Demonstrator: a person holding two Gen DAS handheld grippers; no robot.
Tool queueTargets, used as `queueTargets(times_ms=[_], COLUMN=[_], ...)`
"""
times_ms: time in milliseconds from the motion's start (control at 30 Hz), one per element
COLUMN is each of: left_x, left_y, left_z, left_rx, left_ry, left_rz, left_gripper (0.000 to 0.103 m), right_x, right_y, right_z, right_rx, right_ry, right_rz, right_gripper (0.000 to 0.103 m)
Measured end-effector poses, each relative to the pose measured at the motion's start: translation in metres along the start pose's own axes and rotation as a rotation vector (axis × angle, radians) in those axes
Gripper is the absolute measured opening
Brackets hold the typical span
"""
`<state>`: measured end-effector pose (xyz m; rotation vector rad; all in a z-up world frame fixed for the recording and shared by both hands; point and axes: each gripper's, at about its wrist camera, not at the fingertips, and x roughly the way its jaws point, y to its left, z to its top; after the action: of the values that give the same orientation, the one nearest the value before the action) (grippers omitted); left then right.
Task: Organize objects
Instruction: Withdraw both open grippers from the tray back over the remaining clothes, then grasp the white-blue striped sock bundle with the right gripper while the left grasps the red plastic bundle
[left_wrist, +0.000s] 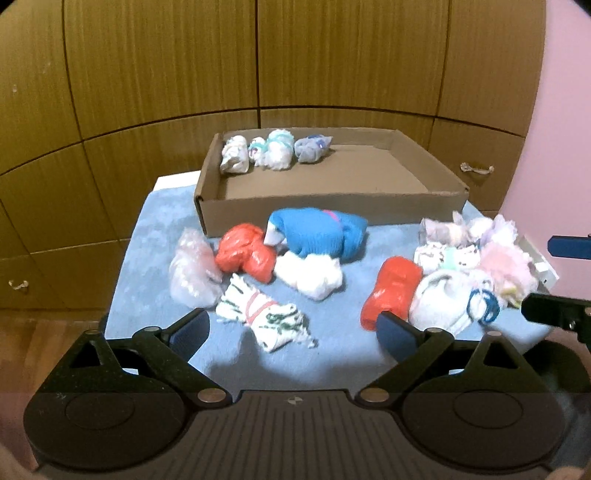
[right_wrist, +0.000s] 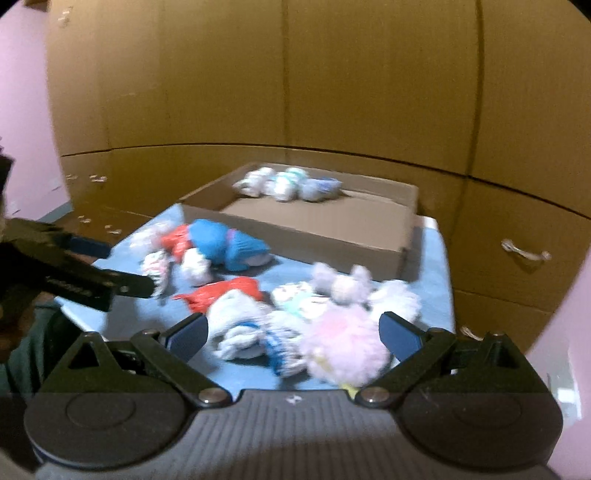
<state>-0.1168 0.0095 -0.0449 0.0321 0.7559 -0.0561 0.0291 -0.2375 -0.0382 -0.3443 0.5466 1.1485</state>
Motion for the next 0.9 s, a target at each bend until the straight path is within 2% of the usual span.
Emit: queueTargets(times_ms=[133,233,367,433,533,667,733,900], left_x=[0.0,0.0,-0.003,-0.005,-0.008,-0.01,-0.009,-0.007], left_y=[-0.002,-0.003,0.0,0.002,0.004,0.004,0.002,-0.004], left_z=[-0.003,-0.003,-0.006,-0.007,-0.008,-0.009,-0.007,-0.002], left_rx=[0.008,0.034,0.058,0.059,0.058,0.055,0.062,0.08], left_ry=[-0.01,-0.01,0.006,0.017,0.028,0.037,0.039,0.037], left_rz=[-0.031,-0.054,-0.076,-0.09,-0.105,-0.111,-0.113,-0.118], left_gripper=[0.099,0.099,0.099,0.1,0.1,0.101,0.101,0.101], right_x=[-0.001,0.006,0.025,0.036,0.054,0.066,0.071,0.081], right_y=[0.007,0.019,0.028,0.028,0.026,0.019,0.019,0.019], right_z=[-0.002,-0.001,0.005,0.008,0.011,0.021,0.024,0.029], right_rx=[-0.063,-0.229,-0.467,-0.553,-0.661,-0.698,-0.713,-0.719], right_ry=[-0.024,-0.009,0.048,0.089,0.163,0.227,0.249,0.3], right_rz=[0.032,0.064,0.129,0.182,0.229,0.299,0.314,0.382], right_gripper=[0.097,0.097,0.094,0.087,0.081,0.072,0.061,0.05])
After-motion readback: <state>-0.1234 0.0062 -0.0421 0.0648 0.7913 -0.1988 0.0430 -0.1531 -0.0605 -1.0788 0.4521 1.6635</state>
